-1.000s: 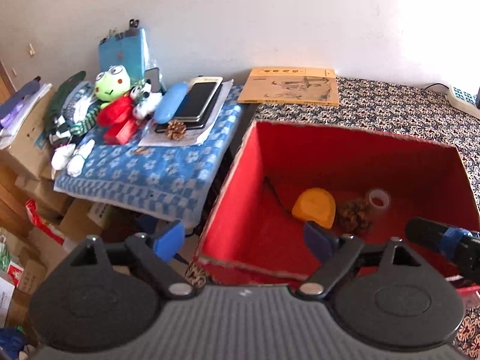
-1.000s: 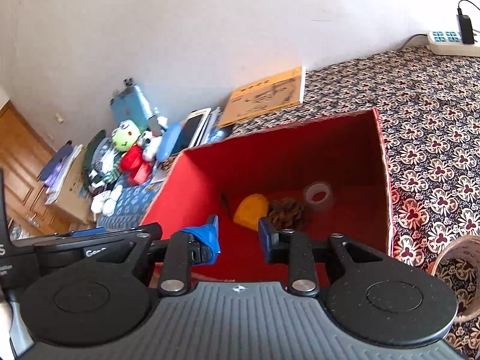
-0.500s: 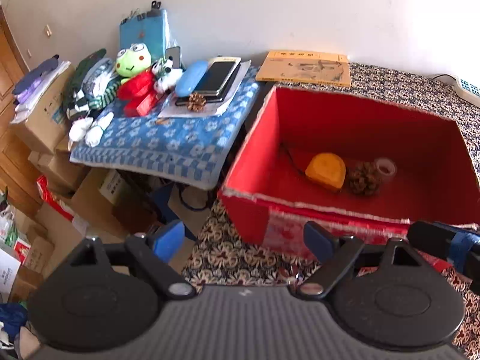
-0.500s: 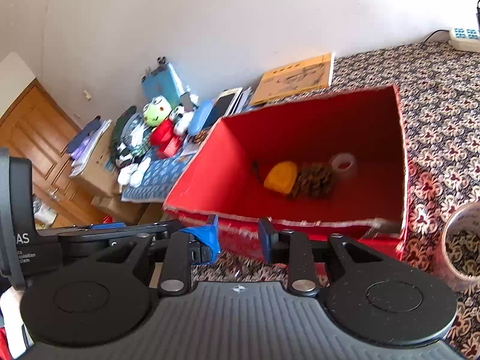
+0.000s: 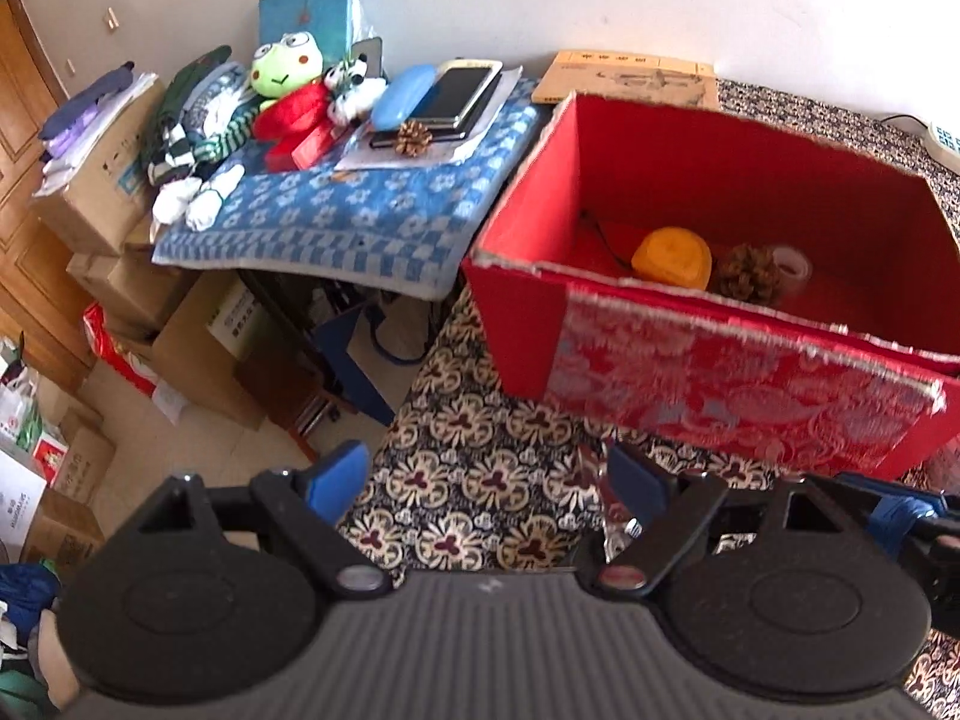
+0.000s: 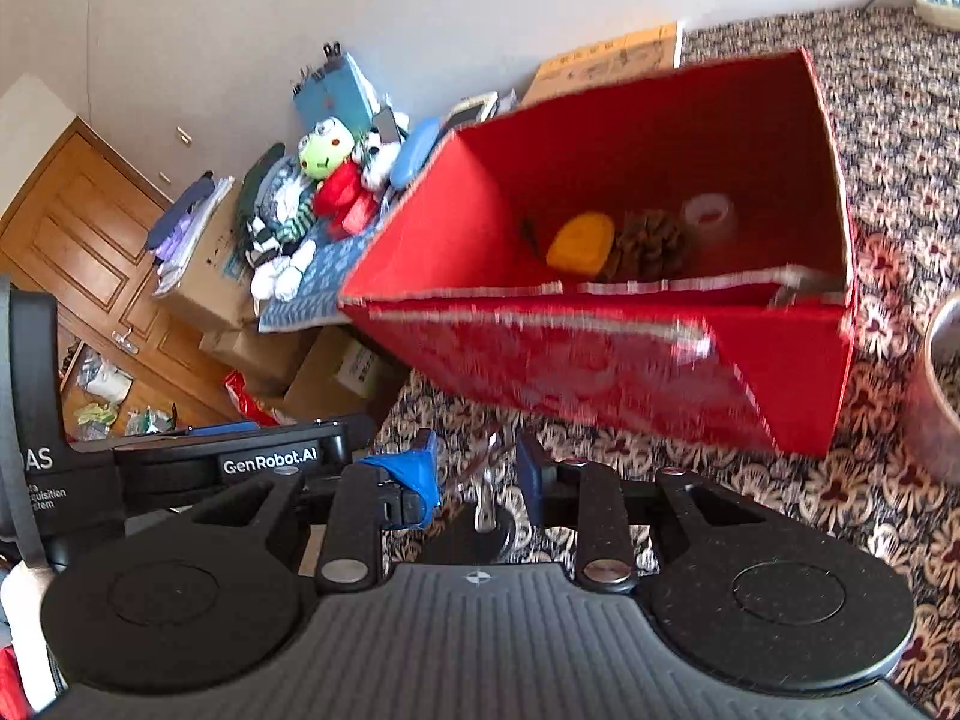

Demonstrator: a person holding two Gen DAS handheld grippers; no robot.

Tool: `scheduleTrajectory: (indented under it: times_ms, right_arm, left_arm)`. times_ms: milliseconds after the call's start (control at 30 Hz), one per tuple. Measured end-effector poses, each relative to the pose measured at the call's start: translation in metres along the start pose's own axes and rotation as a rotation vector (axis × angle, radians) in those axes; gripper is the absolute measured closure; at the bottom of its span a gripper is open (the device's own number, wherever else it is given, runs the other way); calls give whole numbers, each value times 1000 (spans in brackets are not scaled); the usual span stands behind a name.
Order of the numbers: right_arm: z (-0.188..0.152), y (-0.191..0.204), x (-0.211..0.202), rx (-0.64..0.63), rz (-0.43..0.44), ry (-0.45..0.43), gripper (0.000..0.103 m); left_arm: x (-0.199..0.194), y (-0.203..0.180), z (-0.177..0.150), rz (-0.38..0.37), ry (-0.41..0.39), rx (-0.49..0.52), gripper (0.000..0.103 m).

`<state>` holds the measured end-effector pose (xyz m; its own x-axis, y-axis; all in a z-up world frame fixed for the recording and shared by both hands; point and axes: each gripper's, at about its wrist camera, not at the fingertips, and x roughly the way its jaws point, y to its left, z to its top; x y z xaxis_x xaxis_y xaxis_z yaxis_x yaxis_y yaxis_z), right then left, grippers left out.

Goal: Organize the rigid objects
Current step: 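Reach the right gripper to the silver metal clip and grasp it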

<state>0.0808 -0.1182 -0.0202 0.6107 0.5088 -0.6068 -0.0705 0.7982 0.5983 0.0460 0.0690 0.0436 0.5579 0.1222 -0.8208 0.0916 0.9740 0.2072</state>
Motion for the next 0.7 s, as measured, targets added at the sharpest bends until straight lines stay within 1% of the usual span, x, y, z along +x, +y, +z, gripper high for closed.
scheduleTrajectory:
  times_ms: [133, 267, 400, 467, 533, 700]
  right_arm:
    - [-10, -5, 5, 41, 6, 40, 89]
    - [-16, -7, 6, 61, 4, 57, 89]
    - [-17, -9, 10, 83, -4, 74, 89]
    - [-17, -12, 12, 93, -13, 78, 89]
    - [-16, -17, 16, 112, -12, 85, 89]
    - [-12, -29, 28, 185, 14, 112, 89]
  left_arm:
    - [8, 4, -9, -9, 30, -10, 16]
    - [15, 8, -17, -22, 51, -15, 16]
    - [22, 18, -26, -72, 59, -38, 16]
    - [27, 27, -32, -116, 59, -57, 17]
    - [31, 36, -39, -177, 56, -76, 17]
    - [38, 52, -56, -324, 51, -90, 17]
